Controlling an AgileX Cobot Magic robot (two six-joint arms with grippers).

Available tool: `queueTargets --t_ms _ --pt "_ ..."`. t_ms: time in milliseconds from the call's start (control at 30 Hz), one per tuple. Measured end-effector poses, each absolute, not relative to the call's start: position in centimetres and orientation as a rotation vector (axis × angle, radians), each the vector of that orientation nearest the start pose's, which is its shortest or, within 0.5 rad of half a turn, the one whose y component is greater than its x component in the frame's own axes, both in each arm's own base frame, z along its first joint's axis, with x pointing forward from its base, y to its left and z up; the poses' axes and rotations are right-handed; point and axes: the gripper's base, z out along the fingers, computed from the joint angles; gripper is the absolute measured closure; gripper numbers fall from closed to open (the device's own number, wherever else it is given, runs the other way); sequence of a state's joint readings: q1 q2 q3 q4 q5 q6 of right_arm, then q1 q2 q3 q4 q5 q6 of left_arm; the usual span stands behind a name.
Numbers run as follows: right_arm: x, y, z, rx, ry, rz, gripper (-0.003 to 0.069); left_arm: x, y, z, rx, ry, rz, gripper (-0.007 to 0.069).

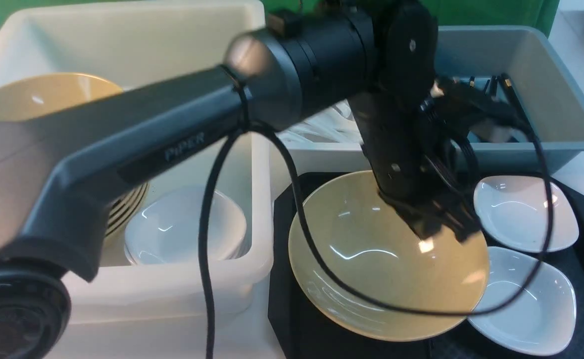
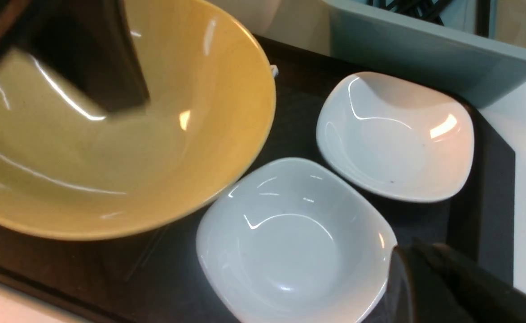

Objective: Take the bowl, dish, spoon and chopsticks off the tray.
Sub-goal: Use the left arm to grab the yellow noodle bowl on the left

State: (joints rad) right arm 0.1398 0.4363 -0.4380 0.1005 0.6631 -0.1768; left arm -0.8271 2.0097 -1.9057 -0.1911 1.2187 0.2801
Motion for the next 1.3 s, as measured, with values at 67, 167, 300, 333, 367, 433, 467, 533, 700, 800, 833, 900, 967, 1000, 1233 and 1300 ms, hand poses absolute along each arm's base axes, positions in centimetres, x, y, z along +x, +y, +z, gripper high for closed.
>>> queueTargets --t_ms 67,167,300,333,367,433,467,533,700,800,833,900,967,1000,1233,1300 --pt "8.3 1.7 27.2 -0.288 2.12 0.092 0.0612 29.3 -32.3 29.6 1.434 2.44 -0.256 0.0557" --pt "8.3 1.8 27.3 -0.286 2.113 0.094 0.0612 30.6 -31.4 29.1 1.399 2.446 -0.137 0.0481" --pt "8.4 1.8 27.3 -0.284 2.108 0.095 0.0612 32.2 -30.9 27.9 1.34 2.468 -0.094 0.0367" --pt "8.4 1.8 27.3 -0.284 2.108 0.095 0.061 32.8 -30.7 27.3 1.312 2.487 -0.088 0.0334" --pt "8.4 1.8 27.3 -0.284 2.108 0.095 0.061 33.2 -30.5 26.9 1.292 2.503 -0.084 0.0314" --pt "8.4 1.8 27.3 -0.284 2.108 0.095 0.0608 34.2 -30.0 25.9 1.253 2.541 -0.077 0.0279" --pt "8.4 1.8 27.3 -0.284 2.108 0.095 0.0607 34.7 -29.6 25.3 1.231 2.567 -0.071 0.0263" --pt "8.4 1.8 27.3 -0.284 2.108 0.095 0.0605 35.4 -29.3 24.4 1.214 2.595 -0.059 0.0249" --pt "8.4 1.8 27.4 -0.283 2.1 0.094 0.0601 35.9 -29.2 22.2 1.212 2.662 -0.048 0.0251" --pt "8.4 1.8 27.4 -0.282 2.098 0.094 0.0601 35.8 -29.5 21.7 1.217 2.681 -0.078 0.0295" --pt "8.4 1.8 27.4 -0.282 2.098 0.094 0.0601 35.8 -29.6 21.6 1.219 2.682 -0.093 0.0312" --pt "8.4 1.8 27.4 -0.282 2.098 0.094 0.06 35.8 -29.7 21.4 1.22 2.685 -0.104 0.0374" --pt "8.4 1.8 27.4 -0.282 2.097 0.094 0.0599 35.9 -29.7 21.3 1.22 2.684 -0.105 0.0443" --pt "8.4 1.8 27.4 -0.282 2.097 0.094 0.0599 35.8 -29.7 21.4 1.221 2.691 -0.122 0.0473" --pt "8.4 1.8 27.4 -0.281 2.097 0.096 0.0592 35.5 -30.3 23.5 1.243 2.675 -0.22 0.057" --pt "8.4 1.8 27.4 -0.281 2.097 0.096 0.0589 35.4 -30.5 24.7 1.238 2.653 -0.264 0.0599"
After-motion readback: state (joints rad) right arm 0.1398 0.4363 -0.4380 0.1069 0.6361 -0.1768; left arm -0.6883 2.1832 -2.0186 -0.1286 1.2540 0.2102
